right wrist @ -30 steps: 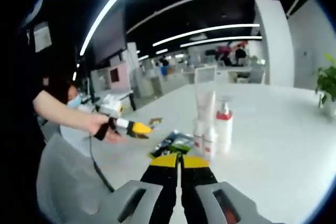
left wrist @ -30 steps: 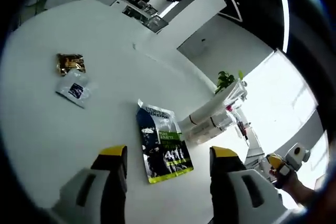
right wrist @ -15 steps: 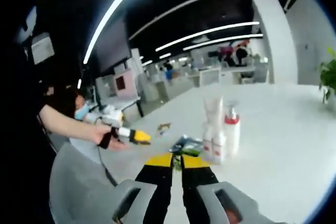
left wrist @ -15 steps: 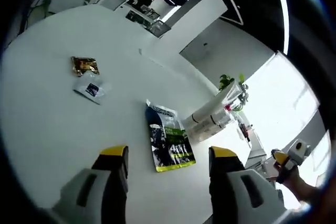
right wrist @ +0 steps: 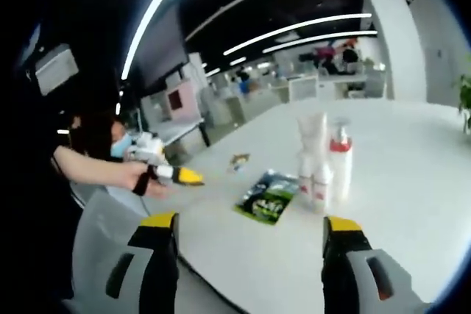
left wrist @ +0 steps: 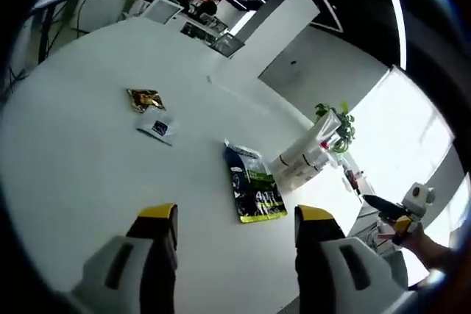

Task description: Arrange the skincare products in the storage area until every visible bottle or jar stands upright without overlapping.

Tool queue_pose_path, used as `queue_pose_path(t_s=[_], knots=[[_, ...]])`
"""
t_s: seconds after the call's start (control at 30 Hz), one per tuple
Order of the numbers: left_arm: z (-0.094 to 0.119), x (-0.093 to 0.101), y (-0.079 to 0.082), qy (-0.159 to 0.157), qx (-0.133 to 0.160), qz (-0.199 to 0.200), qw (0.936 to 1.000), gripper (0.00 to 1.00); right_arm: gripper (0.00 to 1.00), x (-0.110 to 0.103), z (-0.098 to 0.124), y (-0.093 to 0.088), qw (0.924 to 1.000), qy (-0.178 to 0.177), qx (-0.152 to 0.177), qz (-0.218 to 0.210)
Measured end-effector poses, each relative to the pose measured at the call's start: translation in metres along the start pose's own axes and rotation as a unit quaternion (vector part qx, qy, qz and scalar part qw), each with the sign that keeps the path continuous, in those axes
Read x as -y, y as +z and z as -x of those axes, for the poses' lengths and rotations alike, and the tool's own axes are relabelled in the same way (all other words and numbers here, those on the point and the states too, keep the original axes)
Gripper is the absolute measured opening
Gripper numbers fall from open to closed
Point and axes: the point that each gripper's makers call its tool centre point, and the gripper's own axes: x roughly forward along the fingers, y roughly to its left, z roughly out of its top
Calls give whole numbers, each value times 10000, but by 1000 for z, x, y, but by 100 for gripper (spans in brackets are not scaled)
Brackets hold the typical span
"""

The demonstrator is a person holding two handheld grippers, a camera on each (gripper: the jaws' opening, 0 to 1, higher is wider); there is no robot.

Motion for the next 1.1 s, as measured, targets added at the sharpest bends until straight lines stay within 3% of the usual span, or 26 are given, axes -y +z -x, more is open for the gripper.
queue_pose_path(t_s=[0.4, 0.7, 1.1], knots=[[29, -11, -6, 235, -71, -458, 9987, 66, 98, -7, -13, 0, 9997, 199, -143, -43], [48, -6, -13, 252, -234, -977, 9946, 78, 99, -9, -16, 5, 9995, 300, -84, -25], [73, -6, -35, 448, -691, -1708, 9819, 95, 99, -15, -19, -4, 9988, 398, -258, -138]])
